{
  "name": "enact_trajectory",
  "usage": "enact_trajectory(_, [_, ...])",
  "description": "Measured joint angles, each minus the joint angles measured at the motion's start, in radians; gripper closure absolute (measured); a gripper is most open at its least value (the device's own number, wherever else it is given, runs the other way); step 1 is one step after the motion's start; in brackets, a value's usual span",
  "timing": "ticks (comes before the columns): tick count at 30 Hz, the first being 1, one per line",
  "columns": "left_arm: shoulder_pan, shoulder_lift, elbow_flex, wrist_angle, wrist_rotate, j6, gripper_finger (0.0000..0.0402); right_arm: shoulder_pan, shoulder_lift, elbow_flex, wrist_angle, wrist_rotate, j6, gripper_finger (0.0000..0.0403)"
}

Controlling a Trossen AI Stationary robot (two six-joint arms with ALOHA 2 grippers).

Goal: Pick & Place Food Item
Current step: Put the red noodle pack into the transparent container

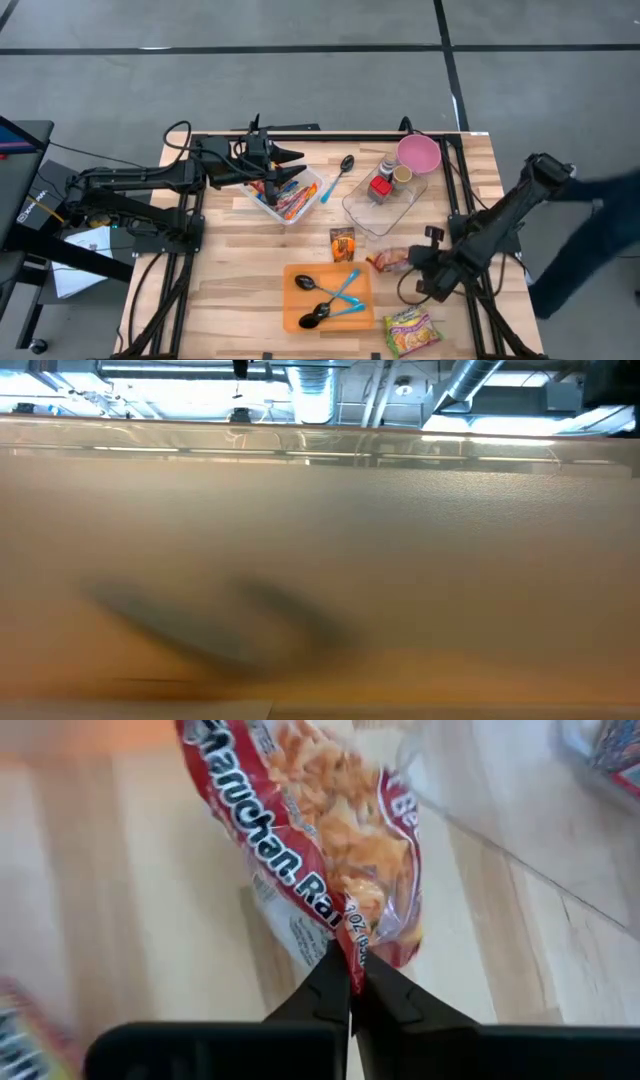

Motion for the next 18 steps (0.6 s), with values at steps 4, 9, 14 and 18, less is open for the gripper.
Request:
enact_trajectory(4, [0.0,0.0,0.0,0.0,0.0,0.0,0.0251,0.0,-0.1,0.05,-0.019,0.006,-0.026,0.0402])
enact_trajectory(9, [0.0,0.0,0.0,-0.013,0.002,-0.018,0.0251,-0.006,-0.183,0.125,-0.019,0.013,-0.071,0.0402])
enact_trajectory(14, [-0.037,0.009,0.0,-0.028,0.029,-0.019,0.0251,-0.033,-0.22,0.201,-0.02,0.015,-0.078,0.0403])
enact_trajectory(18, [-0.112,0.051,-0.001,-0.003,0.03,-0.017,0.0245,-0.104,-0.22,0.268,-0.02,0.015,-0.081,0.0403])
